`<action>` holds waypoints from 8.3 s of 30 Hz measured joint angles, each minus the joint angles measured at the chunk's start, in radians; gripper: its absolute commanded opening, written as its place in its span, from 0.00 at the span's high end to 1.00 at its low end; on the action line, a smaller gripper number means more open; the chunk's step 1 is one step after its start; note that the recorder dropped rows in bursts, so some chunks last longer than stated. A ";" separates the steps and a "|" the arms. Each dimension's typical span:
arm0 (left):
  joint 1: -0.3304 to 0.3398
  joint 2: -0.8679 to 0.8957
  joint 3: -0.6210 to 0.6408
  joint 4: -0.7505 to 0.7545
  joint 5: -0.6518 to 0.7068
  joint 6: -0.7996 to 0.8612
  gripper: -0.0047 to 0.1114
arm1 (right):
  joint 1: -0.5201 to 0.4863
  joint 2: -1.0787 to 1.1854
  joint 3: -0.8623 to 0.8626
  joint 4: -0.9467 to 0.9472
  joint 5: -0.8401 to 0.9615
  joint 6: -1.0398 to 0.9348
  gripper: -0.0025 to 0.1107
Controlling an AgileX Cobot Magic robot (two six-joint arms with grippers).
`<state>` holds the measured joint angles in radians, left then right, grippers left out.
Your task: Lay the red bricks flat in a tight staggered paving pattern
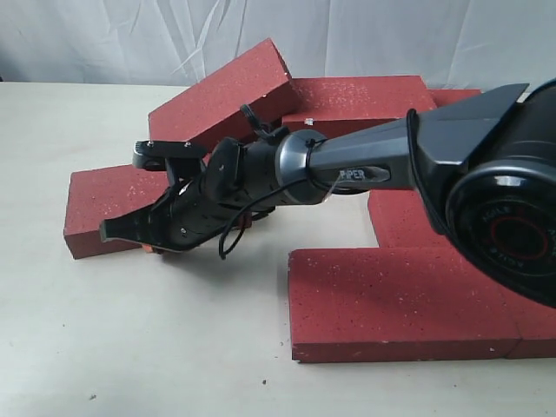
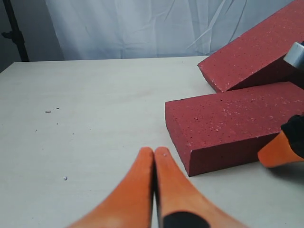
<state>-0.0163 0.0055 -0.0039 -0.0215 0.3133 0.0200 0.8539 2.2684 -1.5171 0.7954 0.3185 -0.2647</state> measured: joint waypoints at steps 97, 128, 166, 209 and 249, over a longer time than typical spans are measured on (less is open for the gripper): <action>0.000 0.000 0.000 0.022 -0.437 0.000 0.96 | -0.869 -0.599 0.342 -0.236 0.577 -0.032 0.98; 0.000 0.171 -0.260 -0.305 -0.680 0.299 0.96 | -0.869 -0.599 0.342 -0.234 0.571 -0.035 0.98; 0.000 0.849 -0.526 0.352 0.503 -0.245 0.96 | -0.869 -0.599 0.343 -0.221 0.534 -0.035 0.98; 0.084 1.694 -1.081 -0.067 0.452 0.037 0.96 | -0.795 -0.599 0.343 -0.216 0.594 -0.041 0.98; -0.117 1.993 -1.110 -0.610 0.220 0.291 0.96 | -0.795 -0.599 0.343 -0.229 0.538 -0.043 0.98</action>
<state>-0.1332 1.9984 -1.1138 -0.6320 0.5334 0.3115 0.0586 1.6696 -1.1742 0.5662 0.8570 -0.3072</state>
